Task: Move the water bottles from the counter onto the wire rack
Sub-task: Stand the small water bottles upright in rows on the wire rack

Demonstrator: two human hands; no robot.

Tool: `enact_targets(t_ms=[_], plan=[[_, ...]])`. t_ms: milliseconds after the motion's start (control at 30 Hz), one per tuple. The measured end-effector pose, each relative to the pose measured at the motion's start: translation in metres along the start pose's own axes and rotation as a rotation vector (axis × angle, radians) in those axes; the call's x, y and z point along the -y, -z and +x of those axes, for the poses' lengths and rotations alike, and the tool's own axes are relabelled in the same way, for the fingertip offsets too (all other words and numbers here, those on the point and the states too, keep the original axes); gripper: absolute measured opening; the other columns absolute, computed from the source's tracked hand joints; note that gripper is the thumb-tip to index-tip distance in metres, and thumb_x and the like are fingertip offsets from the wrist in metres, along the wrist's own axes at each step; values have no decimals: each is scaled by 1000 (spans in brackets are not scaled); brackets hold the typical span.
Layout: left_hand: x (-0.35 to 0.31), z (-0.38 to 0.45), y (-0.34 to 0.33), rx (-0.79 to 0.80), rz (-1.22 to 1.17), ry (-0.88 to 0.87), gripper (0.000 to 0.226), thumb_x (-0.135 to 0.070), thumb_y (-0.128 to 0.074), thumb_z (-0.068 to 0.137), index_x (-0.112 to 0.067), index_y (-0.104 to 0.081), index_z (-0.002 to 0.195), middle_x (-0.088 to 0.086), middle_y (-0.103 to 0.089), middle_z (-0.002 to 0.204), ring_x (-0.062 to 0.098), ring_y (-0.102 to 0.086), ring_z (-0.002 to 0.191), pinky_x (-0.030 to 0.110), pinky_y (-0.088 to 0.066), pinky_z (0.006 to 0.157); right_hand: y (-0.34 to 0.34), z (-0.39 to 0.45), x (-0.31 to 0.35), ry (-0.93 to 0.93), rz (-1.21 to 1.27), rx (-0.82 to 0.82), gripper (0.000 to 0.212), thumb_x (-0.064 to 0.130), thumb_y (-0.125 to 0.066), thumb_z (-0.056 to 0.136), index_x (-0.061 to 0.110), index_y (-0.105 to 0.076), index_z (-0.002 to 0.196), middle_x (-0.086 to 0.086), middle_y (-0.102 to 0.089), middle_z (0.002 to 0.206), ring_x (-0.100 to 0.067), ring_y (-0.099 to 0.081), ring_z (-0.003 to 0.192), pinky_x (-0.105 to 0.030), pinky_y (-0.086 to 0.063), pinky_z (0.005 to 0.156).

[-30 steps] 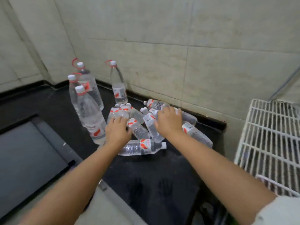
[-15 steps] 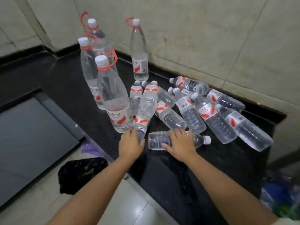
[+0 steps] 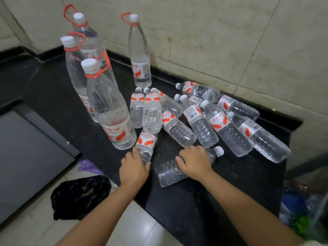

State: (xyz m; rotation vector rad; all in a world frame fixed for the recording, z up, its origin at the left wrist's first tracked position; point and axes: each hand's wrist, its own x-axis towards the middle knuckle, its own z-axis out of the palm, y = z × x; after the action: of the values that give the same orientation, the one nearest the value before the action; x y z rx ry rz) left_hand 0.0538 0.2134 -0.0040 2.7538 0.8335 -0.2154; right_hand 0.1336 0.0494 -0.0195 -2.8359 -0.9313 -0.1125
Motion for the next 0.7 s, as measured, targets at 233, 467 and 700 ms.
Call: enact_targets(t_ms=[233,467,700], plan=[[13,-70,-12,76,-81,-107,73,-44,-59,81,-14,-24,139,12,-43,129,30,-46,116,36,-39,95,27,-46,-15,218,109,353,72,57,-12,64,10,-66,74,-3,-67,80,-19,-53,93,-38,-10,111],[-11,-108,-14,169,-19,-112,72,-47,-64,77,-9,-28,127,12,-40,126,30,-47,116,36,-42,93,35,-112,-26,9,219,256,45,39,-57,69,17,-63,108,-9,-49,132,-32,-35,133,-60,-17,108],[-38,-81,-12,183,-79,-23,70,-44,-64,78,-5,-30,126,16,-42,129,32,-45,119,39,-42,94,37,-120,-5,-735,592,345,109,25,-72,73,20,9,146,-15,-28,138,-33,-39,125,-39,-39,99]])
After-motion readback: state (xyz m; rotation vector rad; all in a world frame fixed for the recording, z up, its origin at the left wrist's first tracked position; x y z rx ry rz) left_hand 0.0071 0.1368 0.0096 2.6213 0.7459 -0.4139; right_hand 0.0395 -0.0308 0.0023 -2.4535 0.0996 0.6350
